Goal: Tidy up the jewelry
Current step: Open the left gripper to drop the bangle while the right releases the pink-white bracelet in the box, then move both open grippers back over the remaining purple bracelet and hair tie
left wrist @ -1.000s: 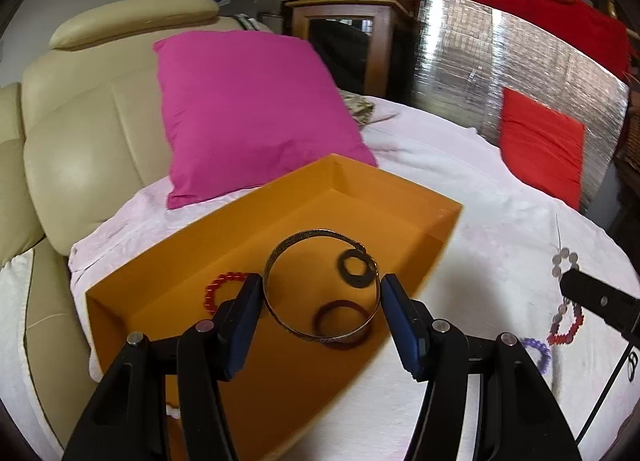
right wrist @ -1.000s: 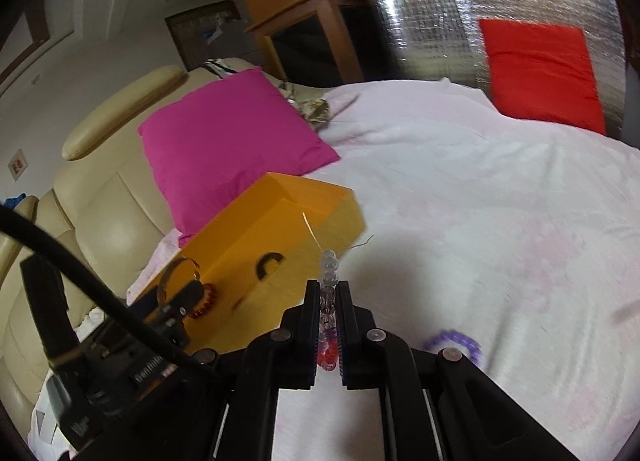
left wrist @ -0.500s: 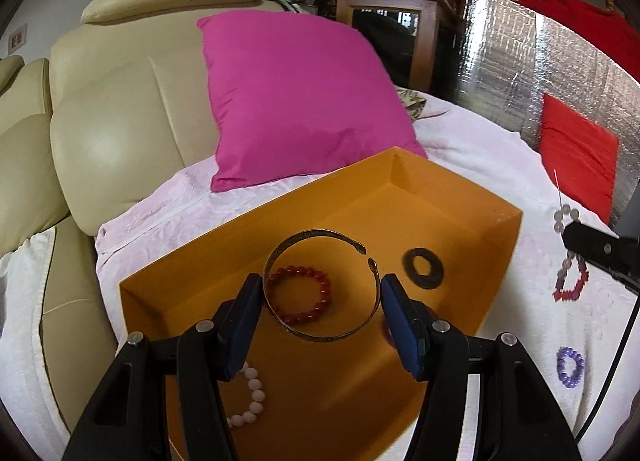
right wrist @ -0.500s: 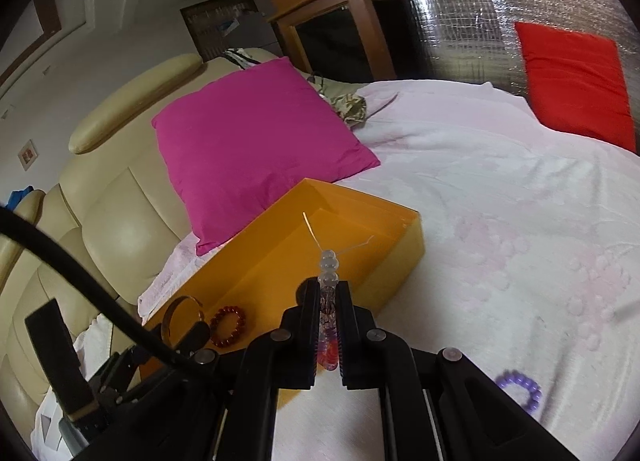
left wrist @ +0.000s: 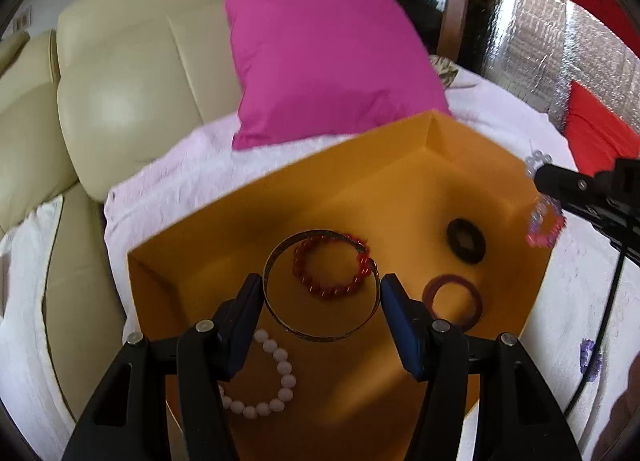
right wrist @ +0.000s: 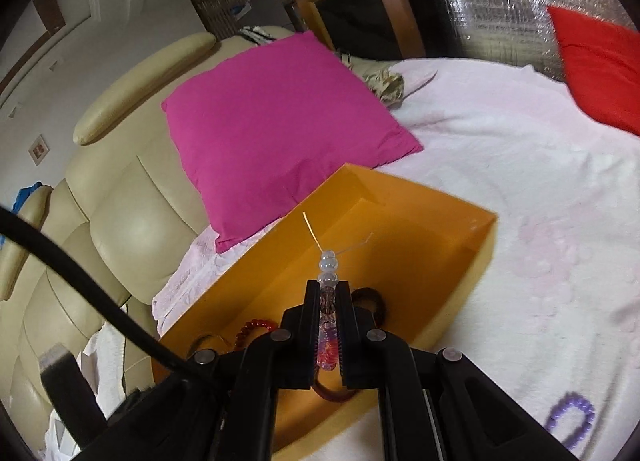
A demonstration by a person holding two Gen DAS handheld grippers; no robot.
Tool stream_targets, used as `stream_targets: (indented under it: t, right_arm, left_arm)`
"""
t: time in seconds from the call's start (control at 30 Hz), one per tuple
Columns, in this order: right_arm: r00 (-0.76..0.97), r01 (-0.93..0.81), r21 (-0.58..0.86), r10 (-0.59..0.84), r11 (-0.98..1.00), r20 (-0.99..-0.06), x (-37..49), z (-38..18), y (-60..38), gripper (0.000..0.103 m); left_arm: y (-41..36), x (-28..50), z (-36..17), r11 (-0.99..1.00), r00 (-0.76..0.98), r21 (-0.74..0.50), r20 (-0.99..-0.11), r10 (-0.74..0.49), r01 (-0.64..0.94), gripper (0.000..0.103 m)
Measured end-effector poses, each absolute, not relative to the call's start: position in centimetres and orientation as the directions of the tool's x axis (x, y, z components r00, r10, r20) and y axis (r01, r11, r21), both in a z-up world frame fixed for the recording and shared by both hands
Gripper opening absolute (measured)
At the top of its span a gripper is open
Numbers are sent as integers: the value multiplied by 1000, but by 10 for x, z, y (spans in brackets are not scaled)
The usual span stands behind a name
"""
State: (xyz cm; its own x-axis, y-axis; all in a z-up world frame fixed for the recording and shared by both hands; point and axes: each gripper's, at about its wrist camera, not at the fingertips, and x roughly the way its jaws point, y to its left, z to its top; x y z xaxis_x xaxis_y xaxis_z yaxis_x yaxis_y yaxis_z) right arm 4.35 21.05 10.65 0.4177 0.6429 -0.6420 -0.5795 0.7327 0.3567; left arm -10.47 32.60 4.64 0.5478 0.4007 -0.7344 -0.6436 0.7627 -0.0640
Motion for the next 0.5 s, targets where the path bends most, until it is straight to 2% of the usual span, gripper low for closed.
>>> stream_targets:
  t: [0.33, 0.43, 0.5]
  right_arm:
    - [342, -536, 405, 629, 741, -698, 66, 77, 248, 11]
    - [318, -495, 462, 648, 736, -692, 74, 71, 249, 12]
    - [314, -474, 489, 659, 732, -683, 76, 70, 246, 17]
  left_arm:
    - [328, -101, 37, 746, 495, -78, -792, 356, -661, 62]
    - [329, -101, 37, 738, 488, -78, -795, 359, -671, 62]
    - [331, -102, 38, 733, 486, -76, -794, 366, -676, 62]
